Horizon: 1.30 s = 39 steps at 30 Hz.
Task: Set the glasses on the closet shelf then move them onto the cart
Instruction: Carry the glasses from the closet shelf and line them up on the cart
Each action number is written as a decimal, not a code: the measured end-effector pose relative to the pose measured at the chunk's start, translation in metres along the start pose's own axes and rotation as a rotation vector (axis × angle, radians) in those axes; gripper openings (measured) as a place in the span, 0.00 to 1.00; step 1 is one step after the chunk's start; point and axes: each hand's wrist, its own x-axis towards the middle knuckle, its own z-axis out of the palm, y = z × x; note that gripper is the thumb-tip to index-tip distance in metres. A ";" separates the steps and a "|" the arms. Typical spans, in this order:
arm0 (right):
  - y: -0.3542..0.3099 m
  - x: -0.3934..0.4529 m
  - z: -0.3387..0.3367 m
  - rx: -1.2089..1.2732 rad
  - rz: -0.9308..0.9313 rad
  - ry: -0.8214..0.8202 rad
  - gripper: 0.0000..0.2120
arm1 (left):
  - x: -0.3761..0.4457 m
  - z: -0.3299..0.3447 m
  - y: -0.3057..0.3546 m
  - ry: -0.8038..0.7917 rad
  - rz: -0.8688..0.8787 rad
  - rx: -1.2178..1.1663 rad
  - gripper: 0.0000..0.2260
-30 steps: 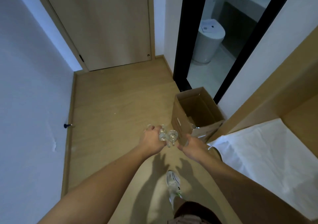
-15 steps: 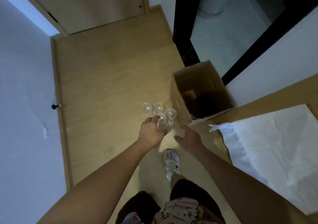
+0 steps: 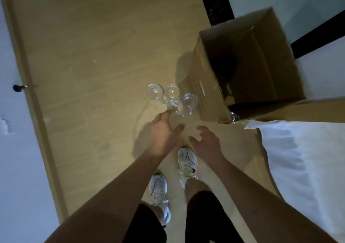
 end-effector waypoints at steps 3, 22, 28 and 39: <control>0.022 0.043 0.029 0.026 0.017 0.021 0.25 | 0.031 0.034 -0.033 0.006 0.040 0.033 0.28; 0.126 0.317 0.154 0.349 0.055 0.126 0.25 | 0.242 0.235 -0.184 -0.036 -0.246 -0.259 0.12; 0.134 0.353 0.160 0.687 0.053 -0.168 0.08 | 0.260 0.268 -0.183 -0.178 -0.373 -0.841 0.05; 0.135 0.357 0.169 0.752 0.027 -0.136 0.12 | 0.275 0.285 -0.189 -0.219 -0.407 -1.031 0.08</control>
